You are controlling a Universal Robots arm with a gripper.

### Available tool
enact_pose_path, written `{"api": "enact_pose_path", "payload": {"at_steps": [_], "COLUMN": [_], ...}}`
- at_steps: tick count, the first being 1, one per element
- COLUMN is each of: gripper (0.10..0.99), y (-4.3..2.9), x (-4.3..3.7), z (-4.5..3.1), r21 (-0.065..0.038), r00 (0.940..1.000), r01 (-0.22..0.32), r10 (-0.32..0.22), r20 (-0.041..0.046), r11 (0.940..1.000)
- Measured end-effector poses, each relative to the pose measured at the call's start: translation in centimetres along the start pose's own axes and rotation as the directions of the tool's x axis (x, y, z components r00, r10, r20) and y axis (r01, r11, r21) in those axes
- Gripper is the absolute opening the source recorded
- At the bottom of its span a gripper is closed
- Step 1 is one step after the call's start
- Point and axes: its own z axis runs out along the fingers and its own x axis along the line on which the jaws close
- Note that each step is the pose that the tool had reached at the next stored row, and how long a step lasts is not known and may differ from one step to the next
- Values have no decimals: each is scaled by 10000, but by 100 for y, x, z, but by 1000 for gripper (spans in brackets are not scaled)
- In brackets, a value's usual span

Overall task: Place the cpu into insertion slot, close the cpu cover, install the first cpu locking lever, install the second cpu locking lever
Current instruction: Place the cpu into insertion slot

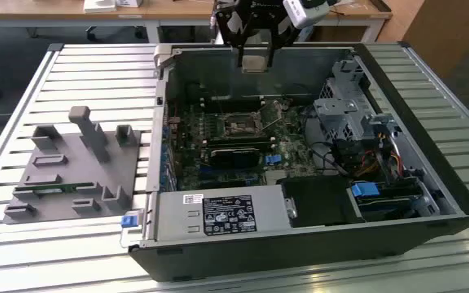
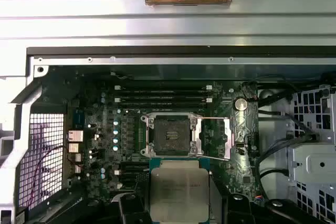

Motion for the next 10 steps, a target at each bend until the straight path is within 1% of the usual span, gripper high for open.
{"api": "enact_pose_path", "payload": {"at_steps": [6, 10], "gripper": [541, 541], "y": [0, 0], "x": [0, 0], "z": [0, 0], "r21": [0, -2], "r00": [10000, 9999], "r01": [-8, -142], "r10": [8, 142], "r20": [0, 13], "r11": [10000, 9999]}}
